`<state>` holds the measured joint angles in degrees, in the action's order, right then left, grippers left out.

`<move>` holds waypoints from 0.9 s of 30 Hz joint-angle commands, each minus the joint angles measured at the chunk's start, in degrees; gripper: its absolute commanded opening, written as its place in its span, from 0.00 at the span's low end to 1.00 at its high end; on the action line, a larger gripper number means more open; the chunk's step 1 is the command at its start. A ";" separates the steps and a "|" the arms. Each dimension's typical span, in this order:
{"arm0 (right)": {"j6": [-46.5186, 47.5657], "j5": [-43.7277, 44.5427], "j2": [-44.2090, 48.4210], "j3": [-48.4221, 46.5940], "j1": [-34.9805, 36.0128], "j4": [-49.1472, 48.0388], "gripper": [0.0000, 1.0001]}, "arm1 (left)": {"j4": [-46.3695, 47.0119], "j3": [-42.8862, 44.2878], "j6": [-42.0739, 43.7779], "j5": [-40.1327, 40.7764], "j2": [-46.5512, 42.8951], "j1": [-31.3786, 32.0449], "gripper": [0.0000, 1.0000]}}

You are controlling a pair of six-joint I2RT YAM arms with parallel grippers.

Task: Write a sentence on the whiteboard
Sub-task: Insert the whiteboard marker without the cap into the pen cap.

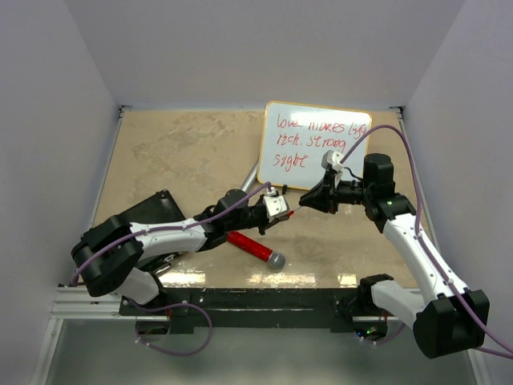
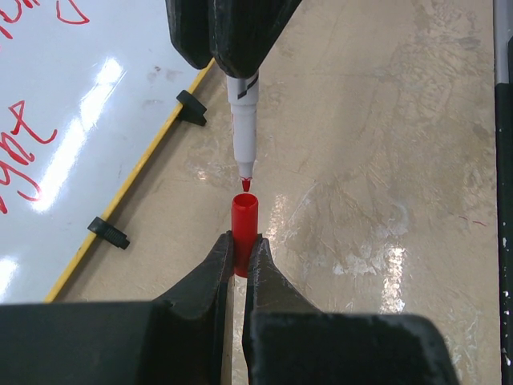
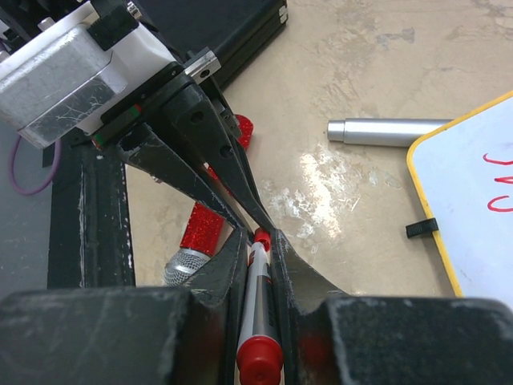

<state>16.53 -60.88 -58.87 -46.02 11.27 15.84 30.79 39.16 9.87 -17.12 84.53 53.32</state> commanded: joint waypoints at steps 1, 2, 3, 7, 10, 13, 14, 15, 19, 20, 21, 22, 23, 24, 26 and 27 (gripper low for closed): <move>0.34 0.94 -0.54 -0.74 0.60 -0.89 0.00 | 3.93 0.83 -0.73 0.25 -0.68 0.20 0.00; 0.34 1.03 -0.72 -0.74 0.68 -0.81 0.00 | 3.93 0.83 -0.81 0.34 -0.60 0.12 0.00; 0.51 1.12 -0.81 -0.74 0.69 -0.89 0.00 | 3.93 0.83 -0.90 0.34 -0.60 0.12 0.00; 0.78 1.73 -1.33 -0.83 1.21 -0.63 0.00 | 4.02 0.92 -0.99 0.43 -0.68 0.20 0.00; 0.87 2.35 -1.68 -0.83 1.56 -0.63 0.00 | 4.02 0.92 -1.08 0.34 -0.77 0.20 0.00; 0.87 3.05 -1.86 -0.83 1.74 -0.72 0.00 | 4.11 0.83 -1.34 0.25 -0.95 0.12 0.00; 0.87 3.14 -2.03 -0.83 1.83 -0.72 0.00 | 4.19 0.83 -1.52 0.25 -1.03 0.12 0.00; 0.87 3.31 -2.30 -0.83 1.92 -0.81 0.00 | 4.28 0.92 -1.69 0.25 -1.04 0.20 0.00; 0.87 3.40 -3.09 -0.83 2.62 -0.81 0.00 | 5.16 1.18 -4.06 0.34 -1.12 0.12 0.00; 0.95 3.32 -3.27 -0.83 2.79 -0.72 0.00 | 5.34 1.62 -4.85 0.42 -1.12 0.20 0.00; 0.96 3.40 -3.44 -0.83 2.80 -0.81 0.00 | 5.86 1.89 -5.64 0.60 -1.12 0.12 0.00; 0.87 3.32 -3.79 -0.83 3.06 -0.81 0.00 | 6.04 2.24 -7.22 0.69 -1.12 0.20 0.00; 0.87 3.31 -4.06 -0.91 3.15 -0.81 0.00 | 6.04 3.02 -7.93 0.78 -1.12 0.12 0.00; 0.95 3.23 -4.41 -1.00 3.23 -0.89 0.00 | 6.21 3.47 -8.54 0.78 -1.12 0.20 0.00; 0.87 3.05 -5.28 -1.18 3.41 -0.63 0.00 | 6.74 4.26 -9.43 0.51 -1.39 0.29 0.00; 0.87 2.79 -5.46 -1.35 3.50 -0.63 0.00 | 7.00 4.52 -9.52 0.43 -1.47 0.47 0.00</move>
<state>16.80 -57.98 -63.44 -46.02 14.33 15.77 31.88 39.99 3.53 -16.69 84.53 53.34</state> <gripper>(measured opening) 0.139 0.063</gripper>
